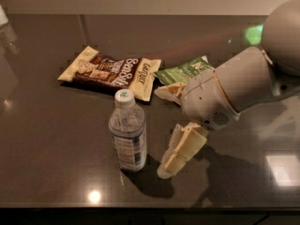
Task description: Move blue plastic bottle near green jalapeno chip bag
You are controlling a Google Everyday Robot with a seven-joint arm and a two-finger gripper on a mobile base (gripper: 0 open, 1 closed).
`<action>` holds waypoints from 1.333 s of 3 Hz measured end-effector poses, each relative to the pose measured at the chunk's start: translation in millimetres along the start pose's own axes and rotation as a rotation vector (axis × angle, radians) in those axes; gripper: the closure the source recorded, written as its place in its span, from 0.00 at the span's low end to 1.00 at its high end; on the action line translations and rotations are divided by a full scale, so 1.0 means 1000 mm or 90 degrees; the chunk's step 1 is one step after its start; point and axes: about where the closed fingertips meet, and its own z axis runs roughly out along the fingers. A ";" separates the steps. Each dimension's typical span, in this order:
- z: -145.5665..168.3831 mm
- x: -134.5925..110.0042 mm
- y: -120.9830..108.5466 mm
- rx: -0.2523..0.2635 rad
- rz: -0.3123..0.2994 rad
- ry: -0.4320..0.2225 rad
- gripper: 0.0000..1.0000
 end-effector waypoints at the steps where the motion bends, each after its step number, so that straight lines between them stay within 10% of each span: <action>1: 0.014 -0.021 0.001 -0.019 -0.006 -0.044 0.00; 3: 0.025 -0.057 0.010 -0.061 -0.014 -0.102 0.00; 4: 0.030 -0.065 0.014 -0.078 -0.013 -0.115 0.18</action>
Offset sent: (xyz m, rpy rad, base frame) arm -0.0099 0.0611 0.0251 0.1961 0.0644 0.1038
